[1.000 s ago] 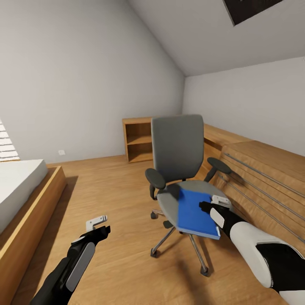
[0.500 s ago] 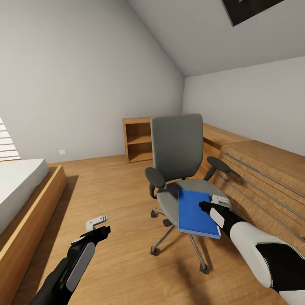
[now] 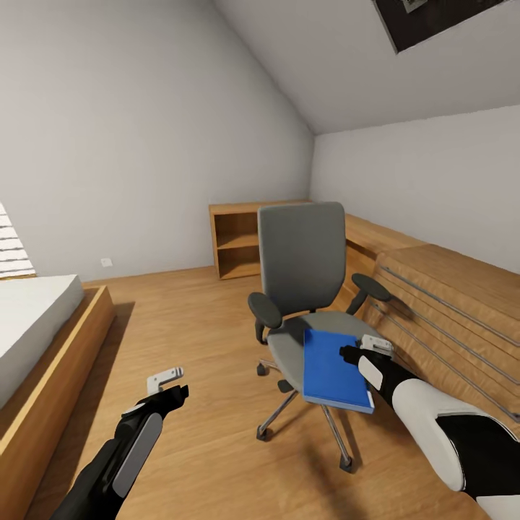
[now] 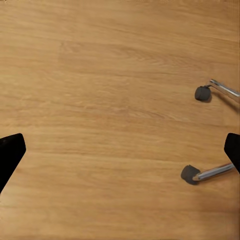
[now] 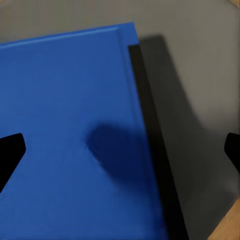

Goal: In the bedroom, organize the workspace by keeping the computer under the desk, ensuring the monitor is on the desk, placing the keyboard on the desk next to the monitor, placing the mouse on the desk next to the keyboard, moving the folder from the swivel chair onto the desk next to the mouse, stacking the notebook on top of the folder with the pen on top of the notebook, and positioning the swivel chair next to the desk.

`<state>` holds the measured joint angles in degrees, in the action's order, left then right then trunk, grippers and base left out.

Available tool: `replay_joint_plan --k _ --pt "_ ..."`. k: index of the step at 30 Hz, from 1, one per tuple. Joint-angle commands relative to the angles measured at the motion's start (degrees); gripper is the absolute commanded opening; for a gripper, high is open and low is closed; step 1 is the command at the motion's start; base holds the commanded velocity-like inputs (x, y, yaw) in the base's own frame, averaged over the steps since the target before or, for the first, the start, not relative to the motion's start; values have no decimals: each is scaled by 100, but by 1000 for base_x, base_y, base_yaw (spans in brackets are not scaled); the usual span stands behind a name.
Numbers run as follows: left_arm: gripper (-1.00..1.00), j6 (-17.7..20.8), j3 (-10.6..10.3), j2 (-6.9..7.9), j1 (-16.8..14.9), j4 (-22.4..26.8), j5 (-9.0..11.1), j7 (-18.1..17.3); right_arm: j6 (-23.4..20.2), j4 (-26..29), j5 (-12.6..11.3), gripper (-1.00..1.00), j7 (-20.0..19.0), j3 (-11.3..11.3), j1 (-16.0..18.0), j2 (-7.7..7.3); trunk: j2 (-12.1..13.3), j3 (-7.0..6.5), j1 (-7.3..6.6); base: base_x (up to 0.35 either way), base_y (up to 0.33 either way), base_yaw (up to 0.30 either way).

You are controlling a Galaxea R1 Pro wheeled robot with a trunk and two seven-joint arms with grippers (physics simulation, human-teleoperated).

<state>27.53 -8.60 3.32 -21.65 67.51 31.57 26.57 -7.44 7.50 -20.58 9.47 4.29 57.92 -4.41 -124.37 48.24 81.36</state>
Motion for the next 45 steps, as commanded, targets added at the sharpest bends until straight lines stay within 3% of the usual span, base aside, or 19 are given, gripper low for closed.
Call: replay_joint_plan --k 1,12,22,31,38,43,45 --pt "100 6 -19 5 -4 8 57 59 -38 15 -43 100 29 46 0 -4 39 -13 -23 0 0 0" --pt "100 4 -26 2 -5 8 66 59 -34 27 -45 100 21 41 0 -6 480 -210 -265 0 0 0" --pt "100 1 -20 10 -5 8 64 59 -69 310 -64 100 19 31 -1 1 480 -210 -265 0 0 0" --pt "100 -1 -19 11 -5 8 60 64 -497 626 -82 100 20 24 -11 -5 480 -210 -265 0 0 0" --pt "100 -1 -19 11 -6 8 60 66 -976 1404 -86 100 32 14 -263 -17 480 -210 -265 0 0 0" --pt "100 0 -15 11 -4 8 60 67 -1522 2677 -88 100 316 11 -859 -23 480 -210 -265 0 0 0" --pt "100 -1 -14 11 -5 8 60 67 -1715 3404 -97 100 618 8 -1239 -18 480 -210 -265 0 0 0"
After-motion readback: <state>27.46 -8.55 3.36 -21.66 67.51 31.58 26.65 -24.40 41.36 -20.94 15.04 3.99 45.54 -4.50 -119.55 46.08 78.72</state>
